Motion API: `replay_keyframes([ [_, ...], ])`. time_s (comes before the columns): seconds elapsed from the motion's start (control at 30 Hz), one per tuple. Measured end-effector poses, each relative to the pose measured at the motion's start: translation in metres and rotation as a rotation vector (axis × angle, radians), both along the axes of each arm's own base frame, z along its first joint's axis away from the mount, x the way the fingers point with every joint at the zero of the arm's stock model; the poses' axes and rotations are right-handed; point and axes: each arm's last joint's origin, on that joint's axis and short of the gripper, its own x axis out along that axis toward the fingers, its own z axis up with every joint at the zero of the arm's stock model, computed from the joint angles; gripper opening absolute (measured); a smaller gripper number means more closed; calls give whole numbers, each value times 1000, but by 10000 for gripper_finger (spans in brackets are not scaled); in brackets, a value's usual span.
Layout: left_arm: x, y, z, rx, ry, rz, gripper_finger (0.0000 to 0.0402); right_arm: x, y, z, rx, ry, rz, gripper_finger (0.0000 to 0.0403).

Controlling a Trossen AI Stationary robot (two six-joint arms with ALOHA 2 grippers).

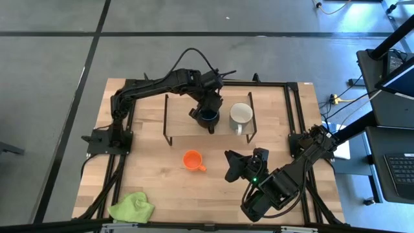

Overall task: Stack small to large cups/mugs on shelf
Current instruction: Put the blue mug on the shelf

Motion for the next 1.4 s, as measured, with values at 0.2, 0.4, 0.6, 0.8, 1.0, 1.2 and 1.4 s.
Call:
replay_keyframes([
  [0.2,-14,-3,21,19,-51,26,100,0,0,0,-4,5,-1,114],
  [0.4,-27,-5,32,28,-54,69,100,0,0,0,-5,6,-1,114],
  [0.6,-38,2,33,75,-3,207,97,0,0,0,6,-7,-1,114],
  [0.8,-43,14,35,30,-25,290,96,1,1,0,9,-14,1,114],
  [1.0,-39,25,30,-72,-52,272,66,2,2,1,21,-29,1,112],
  [1.2,-35,31,26,-69,-56,267,9,6,7,2,62,-25,33,67],
  [1.4,-38,37,24,-116,-44,281,6,21,0,5,46,-3,53,8],
])
